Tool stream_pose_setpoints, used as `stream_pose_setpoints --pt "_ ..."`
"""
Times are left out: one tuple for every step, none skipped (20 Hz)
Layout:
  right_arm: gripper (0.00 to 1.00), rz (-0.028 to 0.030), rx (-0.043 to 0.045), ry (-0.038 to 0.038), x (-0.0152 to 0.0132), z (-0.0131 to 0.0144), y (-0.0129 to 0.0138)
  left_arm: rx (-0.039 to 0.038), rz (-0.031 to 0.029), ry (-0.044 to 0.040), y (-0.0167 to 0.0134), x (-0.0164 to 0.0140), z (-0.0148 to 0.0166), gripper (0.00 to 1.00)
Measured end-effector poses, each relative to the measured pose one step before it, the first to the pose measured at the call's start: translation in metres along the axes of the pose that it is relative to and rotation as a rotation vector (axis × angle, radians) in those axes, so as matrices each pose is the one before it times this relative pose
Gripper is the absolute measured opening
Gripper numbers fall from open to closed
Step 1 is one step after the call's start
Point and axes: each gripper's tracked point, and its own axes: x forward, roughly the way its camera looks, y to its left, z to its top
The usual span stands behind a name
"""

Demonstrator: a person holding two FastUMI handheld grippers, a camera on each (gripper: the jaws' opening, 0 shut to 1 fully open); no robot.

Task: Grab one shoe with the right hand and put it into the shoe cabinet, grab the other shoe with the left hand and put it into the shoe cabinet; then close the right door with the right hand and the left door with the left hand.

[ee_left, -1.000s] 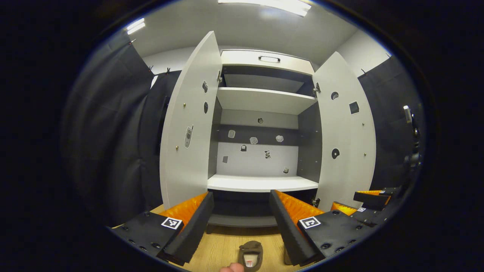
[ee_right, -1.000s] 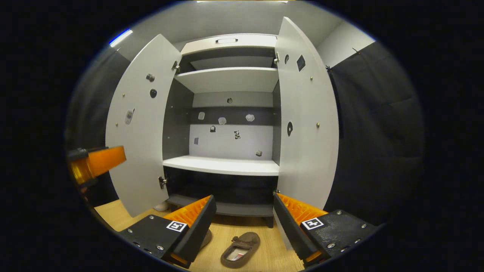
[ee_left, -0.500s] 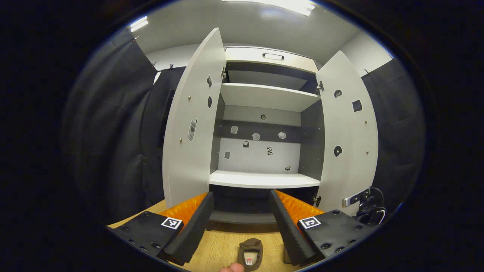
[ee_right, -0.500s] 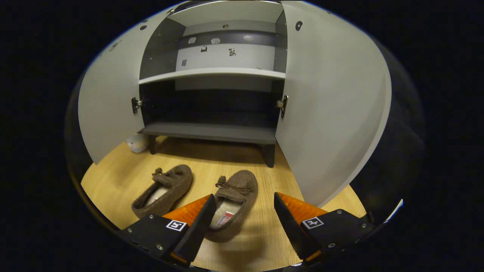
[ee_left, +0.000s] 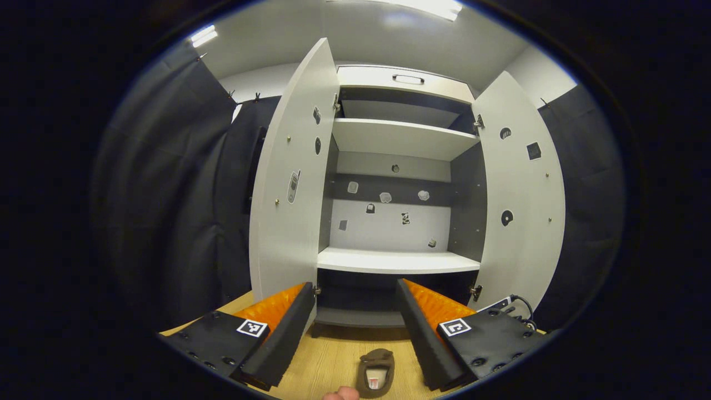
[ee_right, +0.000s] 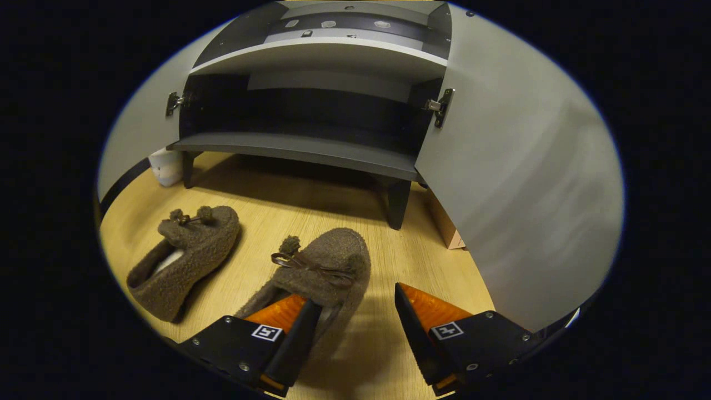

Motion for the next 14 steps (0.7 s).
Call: stream_pose_setpoints --pt "0.81 0.00198 -0.00158 0.01362 0.00693 -0.0036 0.00123 0.00124 0.00333 0.00292 0.00057 0.00123 0.00006 0.96" --pt "0.76 0.02623 0.02155 0.00241 0.00568 -0.00021 0.00609 0.00161 0.00259 0.00126 0.00074 -0.00035 -0.00058 0.96" --pt "0.69 0.02133 0.02713 0.00711 0.00431 -0.00281 0.00501 0.00152 0.00342 -0.00218 0.00035 0.00039 0.00048 0.99" --pt "0.51 0.00579 0.02034 0.00254 0.00159 -0.00137 0.0022 0.0008 0.00444 -0.00339 0.00118 -0.00151 0.00112 0.96" --pt "0.45 -0.01492 0.00387 -0.00599 0.00055 0.0016 -0.00262 -0.00019 0.00356 -0.00164 0.00155 0.00091 -0.00005 0.96" --pt "0.3 -0.00748 0.00029 -0.0088 0.00014 0.00009 -0.002 -0.00124 0.0032 0.00154 0.00124 0.00072 -0.0019 0.96" --pt "0.24 -0.00791 0.00087 -0.00926 -0.00151 0.0012 -0.00154 -0.00232 0.00075 0.00189 0.0008 -0.00036 -0.00078 0.96" --pt "0.13 0.00432 0.00363 -0.00031 -0.00206 0.00048 0.00005 -0.00229 -0.00043 -0.0004 0.00011 -0.001 -0.00073 0.96" --pt "0.09 0.01162 0.00277 -0.00275 -0.00419 -0.00096 0.0025 -0.00191 -0.00095 0.00021 0.00025 -0.00028 -0.00039 0.96" --pt "0.08 0.00438 -0.00762 0.00471 -0.00222 -0.00118 0.00001 -0.00173 -0.00086 0.00375 0.00044 0.0006 -0.0017 0.96" --pt "0.08 0.00173 -0.00242 0.00427 -0.00367 -0.00086 -0.00112 -0.00238 -0.00009 0.00559 0.00077 0.00134 -0.00214 0.99" --pt "0.08 0.00064 0.00685 -0.00123 -0.00588 0.0011 -0.00016 -0.00457 -0.00401 0.00279 -0.00118 0.00143 -0.00035 0.96" --pt "0.08 0.00594 0.01703 -0.01136 -0.00981 0.00463 0.002 -0.00511 -0.00376 0.00159 -0.00001 -0.00092 -0.00118 0.96" --pt "0.07 0.0056 0.0112 -0.02313 -0.01033 0.00669 0.00283 -0.00507 -0.00467 0.00119 -0.00043 0.0001 -0.00174 0.94"
